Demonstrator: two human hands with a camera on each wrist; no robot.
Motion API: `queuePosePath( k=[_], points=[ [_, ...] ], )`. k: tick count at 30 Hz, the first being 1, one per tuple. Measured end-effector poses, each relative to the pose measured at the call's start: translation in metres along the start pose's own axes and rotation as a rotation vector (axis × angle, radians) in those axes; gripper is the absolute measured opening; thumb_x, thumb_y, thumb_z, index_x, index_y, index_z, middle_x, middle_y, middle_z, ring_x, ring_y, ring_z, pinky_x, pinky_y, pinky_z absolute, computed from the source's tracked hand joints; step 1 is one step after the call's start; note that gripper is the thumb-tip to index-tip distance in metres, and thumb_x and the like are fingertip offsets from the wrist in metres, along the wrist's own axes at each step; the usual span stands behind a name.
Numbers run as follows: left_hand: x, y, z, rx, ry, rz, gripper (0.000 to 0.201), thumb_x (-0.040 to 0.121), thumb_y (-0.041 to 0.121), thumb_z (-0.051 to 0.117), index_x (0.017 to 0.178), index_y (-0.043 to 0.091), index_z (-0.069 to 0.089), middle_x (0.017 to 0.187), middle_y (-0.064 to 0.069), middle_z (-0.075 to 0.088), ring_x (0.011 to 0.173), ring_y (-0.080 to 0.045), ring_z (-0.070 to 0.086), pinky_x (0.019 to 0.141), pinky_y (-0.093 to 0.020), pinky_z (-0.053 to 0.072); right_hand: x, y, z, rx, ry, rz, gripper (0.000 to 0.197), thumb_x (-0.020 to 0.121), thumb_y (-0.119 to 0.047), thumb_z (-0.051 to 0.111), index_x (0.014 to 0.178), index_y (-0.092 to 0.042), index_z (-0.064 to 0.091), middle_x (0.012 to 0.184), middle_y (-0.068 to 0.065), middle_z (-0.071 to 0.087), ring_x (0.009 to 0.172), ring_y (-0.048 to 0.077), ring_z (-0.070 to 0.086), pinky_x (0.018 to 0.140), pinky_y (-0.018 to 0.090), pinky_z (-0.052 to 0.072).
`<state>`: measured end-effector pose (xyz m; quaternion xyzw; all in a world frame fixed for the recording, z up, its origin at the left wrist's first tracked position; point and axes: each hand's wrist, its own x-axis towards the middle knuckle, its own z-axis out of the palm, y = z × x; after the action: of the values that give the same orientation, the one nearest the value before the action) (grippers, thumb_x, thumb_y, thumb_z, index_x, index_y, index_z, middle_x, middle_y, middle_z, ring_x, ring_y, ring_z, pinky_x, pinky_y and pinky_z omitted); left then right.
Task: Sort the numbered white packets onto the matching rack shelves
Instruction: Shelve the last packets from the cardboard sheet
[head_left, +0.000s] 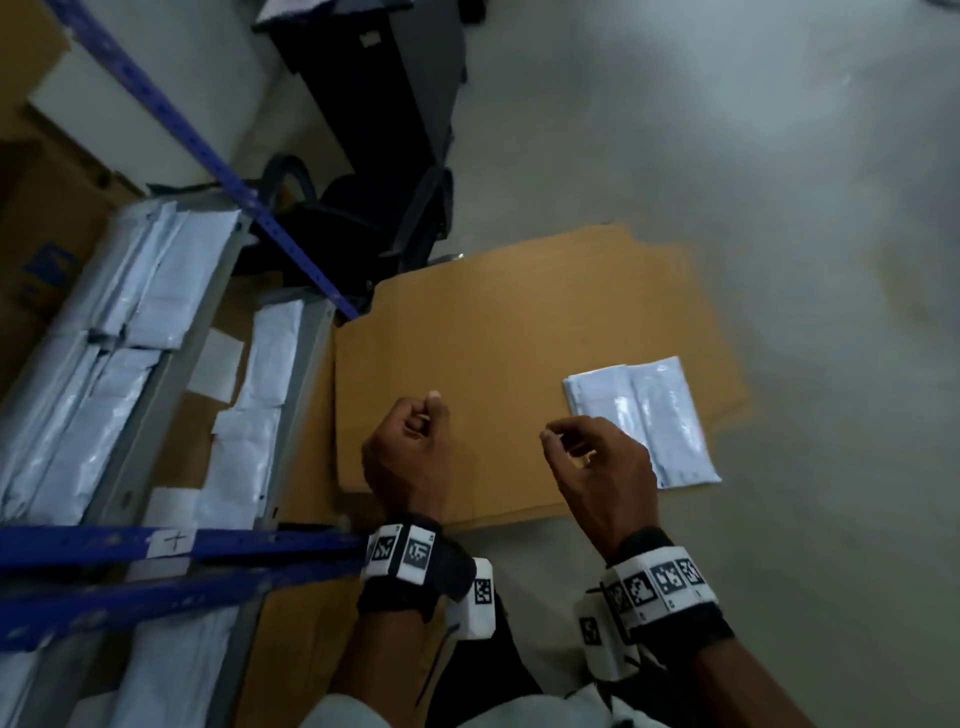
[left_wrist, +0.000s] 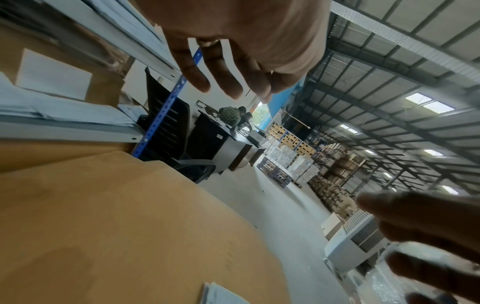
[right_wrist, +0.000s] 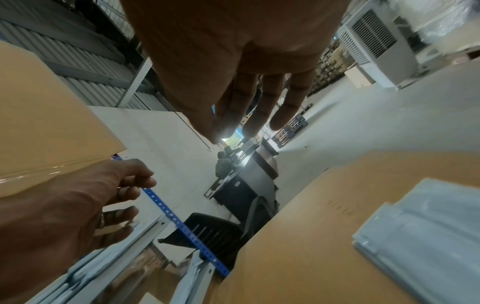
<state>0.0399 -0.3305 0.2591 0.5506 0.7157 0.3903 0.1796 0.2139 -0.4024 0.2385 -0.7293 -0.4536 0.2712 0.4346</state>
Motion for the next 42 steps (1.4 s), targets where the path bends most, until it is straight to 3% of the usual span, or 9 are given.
queuePosePath(
  k=[5, 8, 15, 19, 21, 26, 31, 37, 42],
  points=[
    [-0.037, 0.048, 0.043, -0.026, -0.068, 0.087, 0.032, 0.094, 0.04, 0.063, 0.068, 0.021, 0.061, 0.061, 0.009, 0.059, 0.056, -0.013, 0.055, 0.052, -0.024, 0.039, 0.003, 0.033, -0.083, -0.115, 0.052, 0.054, 0.006, 0.089, -0.039, 0.073, 0.089, -0.032, 0.071, 0.078, -0.018, 0.068, 0.075, 0.0, 0.064, 0.063, 0.025, 0.051],
    [-0.051, 0.063, 0.07, 0.02, -0.154, 0.117, 0.032, 0.092, 0.045, 0.061, 0.07, 0.022, 0.063, 0.062, 0.01, 0.061, 0.06, -0.016, 0.059, 0.055, -0.027, 0.048, 0.009, 0.053, -0.112, -0.16, 0.112, 0.087, 0.006, 0.089, -0.039, 0.072, 0.087, -0.033, 0.07, 0.079, -0.016, 0.069, 0.072, -0.003, 0.064, 0.063, 0.025, 0.05],
    [-0.064, 0.07, 0.112, 0.153, -0.392, 0.132, 0.032, 0.09, 0.049, 0.061, 0.074, 0.022, 0.066, 0.066, 0.009, 0.065, 0.066, -0.018, 0.062, 0.059, -0.029, 0.051, 0.012, 0.083, -0.123, -0.291, 0.054, 0.194, 0.007, 0.089, -0.039, 0.071, 0.089, -0.032, 0.07, 0.075, -0.017, 0.066, 0.069, -0.001, 0.063, 0.062, 0.024, 0.049],
    [-0.054, 0.063, 0.145, 0.178, -0.523, 0.091, 0.022, 0.087, 0.048, 0.065, 0.084, 0.026, 0.07, 0.073, 0.012, 0.066, 0.073, -0.016, 0.064, 0.06, -0.024, 0.042, 0.027, 0.104, -0.122, -0.333, 0.048, 0.248, 0.005, 0.089, -0.038, 0.072, 0.09, -0.032, 0.071, 0.076, -0.02, 0.065, 0.071, -0.002, 0.062, 0.062, 0.024, 0.05],
    [-0.048, 0.057, 0.16, 0.194, -0.594, 0.061, 0.019, 0.085, 0.044, 0.068, 0.099, 0.032, 0.067, 0.078, 0.015, 0.064, 0.08, -0.014, 0.063, 0.064, -0.024, 0.04, 0.036, 0.114, -0.119, -0.35, 0.039, 0.266, 0.004, 0.088, -0.035, 0.072, 0.089, -0.033, 0.07, 0.08, -0.019, 0.066, 0.075, 0.0, 0.062, 0.064, 0.026, 0.05],
    [-0.039, 0.031, 0.204, 0.238, -0.679, -0.064, 0.074, 0.079, 0.046, 0.073, 0.138, 0.03, 0.031, 0.125, 0.004, 0.056, 0.106, -0.025, 0.06, 0.083, -0.037, 0.05, 0.067, 0.138, -0.096, -0.465, -0.067, 0.232, 0.014, 0.085, -0.033, 0.073, 0.084, -0.034, 0.06, 0.093, -0.019, 0.054, 0.097, 0.009, 0.053, 0.065, 0.029, 0.041],
    [-0.041, 0.013, 0.25, 0.355, -0.758, -0.13, 0.086, 0.077, 0.05, 0.073, 0.146, 0.025, 0.028, 0.141, -0.004, 0.048, 0.119, -0.032, 0.057, 0.094, -0.047, 0.051, 0.106, 0.18, -0.077, -0.499, -0.124, 0.275, 0.011, 0.087, -0.033, 0.072, 0.091, -0.029, 0.062, 0.101, -0.012, 0.054, 0.107, 0.016, 0.051, 0.069, 0.031, 0.043],
    [-0.061, -0.017, 0.312, 0.396, -0.827, -0.23, 0.073, 0.081, 0.046, 0.071, 0.141, 0.025, 0.035, 0.142, -0.004, 0.045, 0.121, -0.034, 0.055, 0.096, -0.046, 0.049, 0.141, 0.251, -0.072, -0.499, -0.156, 0.44, 0.011, 0.091, -0.028, 0.068, 0.102, -0.027, 0.066, 0.106, -0.009, 0.061, 0.11, 0.02, 0.056, 0.075, 0.03, 0.04],
    [-0.079, -0.053, 0.354, 0.349, -0.671, -0.487, 0.072, 0.08, 0.044, 0.076, 0.136, 0.015, 0.04, 0.139, -0.011, 0.047, 0.121, -0.039, 0.053, 0.095, -0.048, 0.047, 0.16, 0.313, -0.064, -0.548, -0.28, 0.542, 0.022, 0.097, -0.026, 0.058, 0.118, -0.029, 0.063, 0.118, -0.003, 0.068, 0.11, 0.024, 0.061, 0.082, 0.034, 0.047]
  ],
)
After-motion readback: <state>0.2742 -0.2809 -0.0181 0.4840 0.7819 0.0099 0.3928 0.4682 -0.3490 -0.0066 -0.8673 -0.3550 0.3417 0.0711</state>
